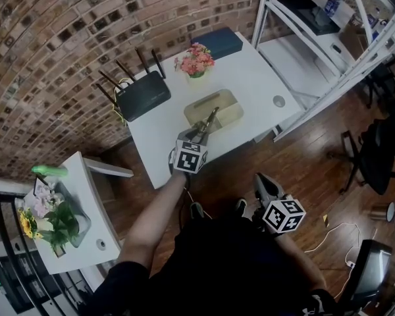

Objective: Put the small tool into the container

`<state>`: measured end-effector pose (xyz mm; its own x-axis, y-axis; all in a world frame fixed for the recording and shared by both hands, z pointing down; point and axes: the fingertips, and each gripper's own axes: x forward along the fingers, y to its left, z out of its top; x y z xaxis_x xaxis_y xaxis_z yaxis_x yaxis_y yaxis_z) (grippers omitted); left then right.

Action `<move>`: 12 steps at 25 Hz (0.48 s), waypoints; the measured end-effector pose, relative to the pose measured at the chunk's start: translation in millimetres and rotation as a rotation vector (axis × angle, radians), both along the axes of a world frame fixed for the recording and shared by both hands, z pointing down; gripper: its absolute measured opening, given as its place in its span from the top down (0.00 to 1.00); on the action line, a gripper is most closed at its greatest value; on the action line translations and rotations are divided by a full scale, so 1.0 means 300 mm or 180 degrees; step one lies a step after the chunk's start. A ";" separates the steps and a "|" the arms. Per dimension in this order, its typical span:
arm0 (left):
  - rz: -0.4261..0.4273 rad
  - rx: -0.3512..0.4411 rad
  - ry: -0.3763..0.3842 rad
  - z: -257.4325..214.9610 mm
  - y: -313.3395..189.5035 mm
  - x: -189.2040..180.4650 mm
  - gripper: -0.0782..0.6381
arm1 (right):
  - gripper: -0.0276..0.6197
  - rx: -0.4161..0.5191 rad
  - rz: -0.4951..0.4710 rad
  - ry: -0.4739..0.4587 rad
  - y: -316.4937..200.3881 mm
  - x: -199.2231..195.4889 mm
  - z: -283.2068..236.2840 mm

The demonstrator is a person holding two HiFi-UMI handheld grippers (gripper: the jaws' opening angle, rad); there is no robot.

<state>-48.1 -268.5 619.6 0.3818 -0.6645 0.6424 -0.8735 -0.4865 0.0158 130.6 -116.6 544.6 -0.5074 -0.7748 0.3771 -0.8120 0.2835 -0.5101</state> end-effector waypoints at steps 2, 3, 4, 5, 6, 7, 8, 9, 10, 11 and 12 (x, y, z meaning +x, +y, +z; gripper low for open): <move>-0.0021 0.0030 0.0010 -0.012 0.014 -0.005 0.72 | 0.95 0.0006 -0.0008 -0.0001 0.003 -0.005 -0.003; -0.0034 0.0054 0.0036 -0.024 0.024 -0.006 0.72 | 0.94 0.0008 -0.0010 0.0000 0.003 -0.006 -0.005; -0.0041 0.0072 0.0089 -0.042 0.038 -0.004 0.72 | 0.94 0.0010 -0.0015 0.0002 0.003 -0.009 -0.006; -0.0035 0.0073 0.0176 -0.065 0.058 0.002 0.73 | 0.94 0.0012 -0.0022 0.0002 0.003 -0.012 -0.008; -0.0015 0.0058 0.0292 -0.094 0.083 0.013 0.74 | 0.94 0.0014 -0.0031 0.0003 0.002 -0.016 -0.010; 0.0012 0.0042 0.0419 -0.123 0.112 0.023 0.75 | 0.95 0.0013 -0.0045 0.0003 0.002 -0.022 -0.010; 0.0036 0.0034 0.0543 -0.151 0.142 0.029 0.76 | 0.95 0.0009 -0.0065 0.0004 0.003 -0.030 -0.009; 0.0048 0.0032 0.0661 -0.177 0.171 0.030 0.76 | 0.94 0.0004 -0.0090 0.0005 0.003 -0.039 -0.007; 0.0044 0.0029 0.0779 -0.202 0.201 0.028 0.77 | 0.94 0.0000 -0.0119 0.0005 0.003 -0.049 -0.005; 0.0027 0.0020 0.0904 -0.226 0.232 0.024 0.78 | 0.94 -0.0004 -0.0148 0.0004 0.002 -0.059 -0.003; -0.0001 0.0001 0.1043 -0.248 0.264 0.019 0.79 | 0.94 -0.0007 -0.0175 0.0003 0.001 -0.068 -0.002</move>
